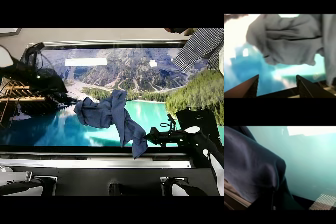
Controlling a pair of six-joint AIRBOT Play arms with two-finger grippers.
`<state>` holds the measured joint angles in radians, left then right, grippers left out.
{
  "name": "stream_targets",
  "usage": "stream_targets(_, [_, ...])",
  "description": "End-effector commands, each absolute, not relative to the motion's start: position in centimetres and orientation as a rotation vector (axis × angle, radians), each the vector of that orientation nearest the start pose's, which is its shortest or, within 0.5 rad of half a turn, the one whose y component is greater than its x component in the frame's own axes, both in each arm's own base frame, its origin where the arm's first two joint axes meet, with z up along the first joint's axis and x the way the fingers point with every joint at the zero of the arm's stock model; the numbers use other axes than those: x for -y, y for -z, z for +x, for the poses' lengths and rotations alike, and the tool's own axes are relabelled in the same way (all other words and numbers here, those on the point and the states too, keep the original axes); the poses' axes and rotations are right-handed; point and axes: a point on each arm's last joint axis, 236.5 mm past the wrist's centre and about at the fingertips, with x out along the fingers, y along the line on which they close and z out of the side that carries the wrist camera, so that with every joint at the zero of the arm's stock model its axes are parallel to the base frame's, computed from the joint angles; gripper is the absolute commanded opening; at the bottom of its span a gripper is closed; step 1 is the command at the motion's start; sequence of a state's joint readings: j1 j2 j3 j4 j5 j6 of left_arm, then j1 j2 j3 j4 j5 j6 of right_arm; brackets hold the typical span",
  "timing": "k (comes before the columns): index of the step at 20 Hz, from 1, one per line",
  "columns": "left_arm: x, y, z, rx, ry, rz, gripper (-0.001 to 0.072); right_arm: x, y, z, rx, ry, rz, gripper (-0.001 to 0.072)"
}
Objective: Fold the clothes and pants, and hang the long-sleeved shirts on hangers.
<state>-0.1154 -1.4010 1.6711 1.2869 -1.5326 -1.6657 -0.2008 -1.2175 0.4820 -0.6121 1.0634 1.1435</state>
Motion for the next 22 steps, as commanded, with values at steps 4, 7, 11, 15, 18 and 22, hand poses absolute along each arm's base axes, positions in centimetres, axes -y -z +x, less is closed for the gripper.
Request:
stream_targets(4, [9.3, -3.0, 37.0, -1.3, 0.291, -0.536, 0.0522, -12.5, 8.3, 25.5, -1.426, -0.385, 0.897, 0.0031])
stream_targets(7, [11.7, 1.1, 36.1, -1.316, 0.349, -0.634, 0.0523, -12.5, 8.3, 25.5, -1.436, -0.362, 0.923, 0.0031])
stream_targets(11, [14.2, 5.2, 36.0, -1.355, 0.351, -0.61, 0.0523, -12.4, 8.3, 25.6, -1.44, -0.344, 0.941, 0.0031])
stream_targets(15, [16.1, 8.1, 36.6, -1.368, 0.327, -0.59, 0.0523, -12.5, 8.3, 25.6, -1.454, -0.31, 0.982, 0.0031])
stream_targets(18, [16.1, 9.7, 36.9, -1.383, 0.29, -0.607, 0.0523, -12.6, 8.2, 25.4, -1.463, -0.319, 0.986, 0.0031])
stream_targets(22, [16.0, 10.2, 37.2, -1.38, 0.276, -0.61, 0.044, -12.7, 8.1, 25.3, -1.468, -0.322, 0.99, 0.0031])
